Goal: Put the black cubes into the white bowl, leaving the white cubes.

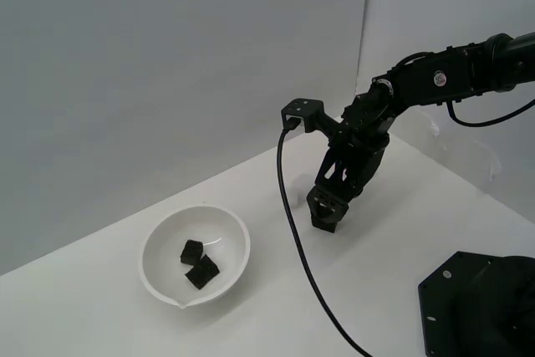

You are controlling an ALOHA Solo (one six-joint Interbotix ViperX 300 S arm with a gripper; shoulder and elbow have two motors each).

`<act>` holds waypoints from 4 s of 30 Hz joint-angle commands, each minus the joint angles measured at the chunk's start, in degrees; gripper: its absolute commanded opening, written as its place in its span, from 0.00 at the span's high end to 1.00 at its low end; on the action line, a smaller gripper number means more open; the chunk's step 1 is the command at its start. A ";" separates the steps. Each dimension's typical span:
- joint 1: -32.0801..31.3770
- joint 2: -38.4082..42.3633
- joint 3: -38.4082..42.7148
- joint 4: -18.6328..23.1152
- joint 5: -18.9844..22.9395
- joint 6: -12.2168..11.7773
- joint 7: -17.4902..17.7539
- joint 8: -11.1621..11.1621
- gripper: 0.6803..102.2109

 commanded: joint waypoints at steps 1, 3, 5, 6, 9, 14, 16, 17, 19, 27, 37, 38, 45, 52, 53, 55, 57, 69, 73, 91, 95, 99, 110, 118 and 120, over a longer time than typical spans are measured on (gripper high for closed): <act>-1.05 -0.09 0.18 0.18 0.00 -0.88 -0.26 0.88 0.12; -1.67 -0.88 -0.70 0.26 0.09 -1.05 -0.97 0.97 0.12; -2.46 -1.93 -1.67 0.26 0.09 -1.23 -1.32 0.88 0.12; -2.55 -2.46 -2.29 0.35 0.18 -1.32 -1.41 0.88 0.12; -2.55 -4.48 -4.13 0.35 0.26 -1.32 -1.49 0.97 0.13; -2.55 -4.57 -4.22 0.53 0.26 -1.32 -1.41 0.88 0.32; -2.55 -3.96 -3.60 0.53 0.26 -1.32 -1.41 0.88 0.50; -2.64 -3.60 -3.25 0.53 0.35 -1.32 -1.41 0.88 0.59; -2.55 -2.72 -2.46 0.62 0.26 -1.32 -1.32 0.97 0.73; -2.55 2.37 2.64 0.44 0.35 -0.88 -0.35 0.97 0.93; -2.46 12.66 12.92 -0.44 -0.70 -0.88 2.29 0.88 0.98; -2.46 13.62 13.89 -0.79 -0.97 -0.88 2.55 0.88 0.98; -2.64 19.34 19.51 -4.48 -4.66 -2.02 3.08 0.53 0.98; -6.24 20.48 20.57 -7.47 -7.73 -3.08 3.08 -0.09 0.98; -6.86 20.39 20.57 -7.82 -8.09 -3.25 3.08 -0.26 0.98; -8.26 20.04 20.21 -8.53 -8.88 -3.69 3.08 -0.62 0.98; -9.76 19.42 19.60 -9.23 -9.58 -4.31 3.08 -0.88 0.98; -17.84 11.34 11.51 -12.92 -13.27 -9.67 -1.23 -0.88 0.98; -20.04 8.26 8.35 -14.33 -14.77 -10.46 -2.20 -0.97 0.98; -24.61 2.20 2.46 -17.05 -17.40 -16.00 -5.54 -0.79 0.08; -24.61 2.29 2.55 -17.14 -17.40 -16.00 -5.54 -0.70 0.02; -24.61 2.55 2.81 -17.05 -17.40 -16.00 -5.54 -0.79 0.02; -14.15 11.95 12.22 -14.24 -14.59 -15.12 -5.36 -0.53 0.15; -5.27 19.34 19.69 -9.14 -9.40 -14.85 -6.77 2.90 0.98; -4.13 21.01 21.27 -7.56 -7.82 -14.77 -8.00 4.39 0.98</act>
